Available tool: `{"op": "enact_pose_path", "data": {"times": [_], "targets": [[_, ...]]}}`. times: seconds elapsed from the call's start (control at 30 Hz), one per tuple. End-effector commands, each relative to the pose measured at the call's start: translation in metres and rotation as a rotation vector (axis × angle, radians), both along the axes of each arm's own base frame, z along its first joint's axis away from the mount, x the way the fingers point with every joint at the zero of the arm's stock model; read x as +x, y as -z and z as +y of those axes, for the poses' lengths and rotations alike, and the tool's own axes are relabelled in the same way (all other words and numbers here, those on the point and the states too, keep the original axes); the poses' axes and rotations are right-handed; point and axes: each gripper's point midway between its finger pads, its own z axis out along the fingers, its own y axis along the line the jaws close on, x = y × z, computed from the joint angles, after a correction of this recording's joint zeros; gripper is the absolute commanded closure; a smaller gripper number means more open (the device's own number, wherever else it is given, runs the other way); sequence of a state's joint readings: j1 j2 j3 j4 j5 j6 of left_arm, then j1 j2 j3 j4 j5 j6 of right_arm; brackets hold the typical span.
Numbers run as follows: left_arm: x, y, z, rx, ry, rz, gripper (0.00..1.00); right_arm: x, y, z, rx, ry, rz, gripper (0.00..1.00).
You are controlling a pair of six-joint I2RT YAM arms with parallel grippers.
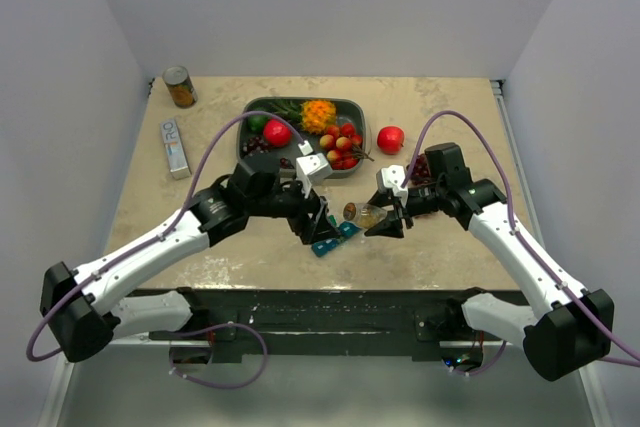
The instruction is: Sort the pills into containers
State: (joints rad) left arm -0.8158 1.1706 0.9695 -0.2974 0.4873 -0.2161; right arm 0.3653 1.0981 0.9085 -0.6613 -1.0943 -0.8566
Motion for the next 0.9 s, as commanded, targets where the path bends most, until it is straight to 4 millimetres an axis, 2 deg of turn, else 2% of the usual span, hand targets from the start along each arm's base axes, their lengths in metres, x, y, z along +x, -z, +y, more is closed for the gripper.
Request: {"op": "enact_pose_path", "data": {"times": [0.0, 0.1, 0.2, 0.37, 0.57, 0.67, 0.77, 0.8, 0.87], "targets": [[-0.023, -0.060, -0.003, -0.191, 0.102, -0.074, 0.19, 0.002, -0.018, 0.003, 0.041, -0.011, -0.056, 1.00], [-0.019, -0.075, -0.005, -0.237, 0.053, -0.049, 0.11, 0.003, -0.017, 0.003, 0.038, -0.007, -0.057, 1.00], [-0.007, -0.079, -0.013, -0.232, -0.013, -0.006, 0.08, 0.003, -0.017, 0.003, 0.038, -0.006, -0.055, 1.00], [0.013, -0.071, -0.024, -0.163, -0.113, 0.013, 0.09, 0.005, -0.016, 0.003, 0.033, 0.003, -0.053, 1.00], [0.011, -0.063, -0.040, -0.103, -0.114, 0.036, 0.15, 0.006, -0.016, 0.004, 0.034, 0.004, -0.052, 1.00], [0.010, -0.059, -0.044, -0.089, -0.106, 0.043, 0.22, 0.006, -0.016, 0.003, 0.033, 0.006, -0.050, 1.00], [0.012, -0.054, -0.045, -0.067, -0.107, 0.041, 0.39, 0.006, -0.016, 0.003, 0.035, 0.007, -0.052, 1.00], [0.012, -0.052, -0.045, -0.060, -0.102, 0.041, 0.49, 0.006, -0.016, 0.003, 0.035, 0.007, -0.052, 1.00], [0.010, -0.050, -0.044, -0.049, -0.075, 0.021, 0.55, 0.005, -0.016, 0.004, 0.036, 0.004, -0.051, 1.00]]}}
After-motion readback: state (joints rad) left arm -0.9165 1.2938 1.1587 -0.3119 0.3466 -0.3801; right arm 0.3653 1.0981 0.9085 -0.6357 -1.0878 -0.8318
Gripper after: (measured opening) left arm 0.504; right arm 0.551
